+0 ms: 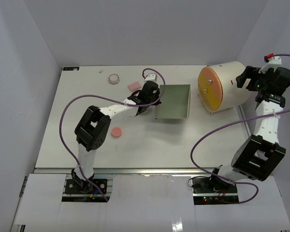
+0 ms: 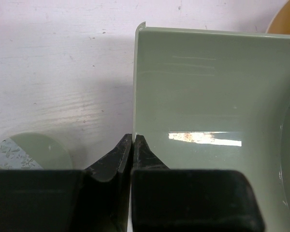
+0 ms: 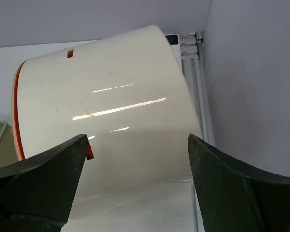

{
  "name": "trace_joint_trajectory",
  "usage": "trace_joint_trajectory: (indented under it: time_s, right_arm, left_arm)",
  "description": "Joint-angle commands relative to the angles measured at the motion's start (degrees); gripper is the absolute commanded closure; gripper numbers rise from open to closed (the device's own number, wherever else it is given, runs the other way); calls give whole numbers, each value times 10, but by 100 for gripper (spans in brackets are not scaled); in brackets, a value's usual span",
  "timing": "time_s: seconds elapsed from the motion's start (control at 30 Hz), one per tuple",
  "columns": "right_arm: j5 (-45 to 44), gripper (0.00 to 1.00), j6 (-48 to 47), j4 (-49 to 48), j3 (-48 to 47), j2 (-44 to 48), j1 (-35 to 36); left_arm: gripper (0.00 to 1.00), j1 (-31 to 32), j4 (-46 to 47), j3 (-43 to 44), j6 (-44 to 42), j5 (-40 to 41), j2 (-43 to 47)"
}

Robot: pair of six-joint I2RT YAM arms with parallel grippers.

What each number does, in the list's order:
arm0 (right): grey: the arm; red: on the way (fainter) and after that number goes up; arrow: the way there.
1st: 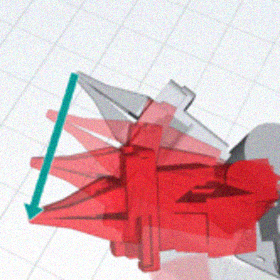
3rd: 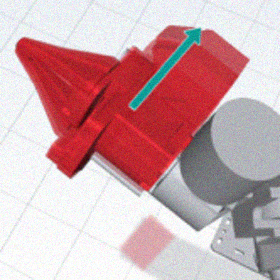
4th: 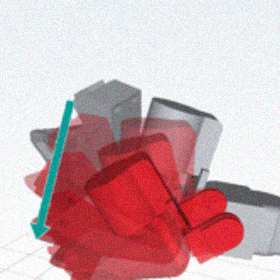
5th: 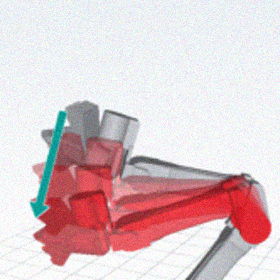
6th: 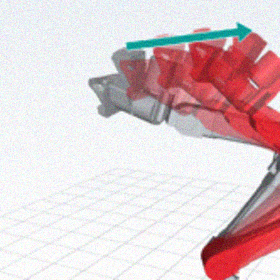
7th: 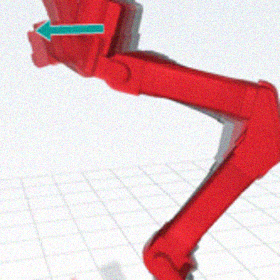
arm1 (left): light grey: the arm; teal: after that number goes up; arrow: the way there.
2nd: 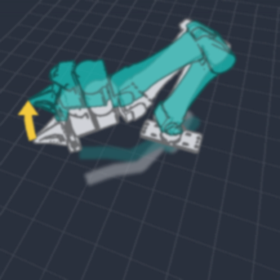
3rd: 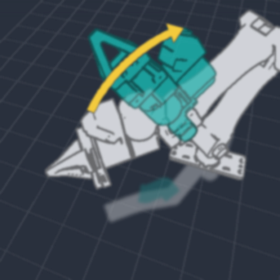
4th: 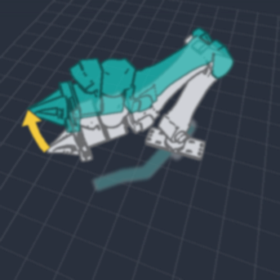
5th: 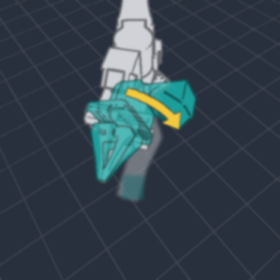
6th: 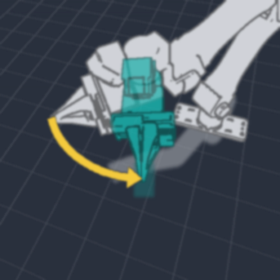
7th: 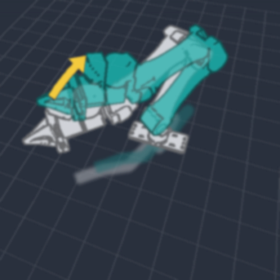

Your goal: Organize the makeup

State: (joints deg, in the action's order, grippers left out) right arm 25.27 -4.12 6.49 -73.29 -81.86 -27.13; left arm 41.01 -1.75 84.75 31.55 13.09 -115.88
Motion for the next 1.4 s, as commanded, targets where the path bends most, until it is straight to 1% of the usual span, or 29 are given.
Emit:
trace_joint_trajectory:
  time_s: [0.0,0.1,0.27,0.53,0.67,0.73,0.93,1.13,1.37]
  right_arm:
    - [-66,10,-8,-30,-27,-7,-1]
    - [-73,10,3,-23,-43,-34,-1]
    - [-36,10,19,-16,-62,-79,-6]
    - [63,10,18,-4,-96,-154,-23]
    - [167,10,6,34,-106,-179,-24]
    - [198,10,2,48,-98,-185,-25]
    - [252,9,-11,58,-62,-173,-24]
    - [267,10,-15,63,-26,-142,-17]
    - [275,10,-9,67,13,-116,4]
  left_arm:
    - [93,0,22,-8,12,20,64]
    - [93,0,23,-15,8,23,71]
    - [93,0,21,-14,-3,27,78]
    - [93,0,21,-13,-4,21,79]
    - [93,0,20,-13,-1,21,79]
    - [93,0,21,-12,2,23,78]
    - [93,0,20,0,3,32,67]
    - [94,0,-31,41,-9,80,45]
    - [94,5,-60,69,-38,129,33]
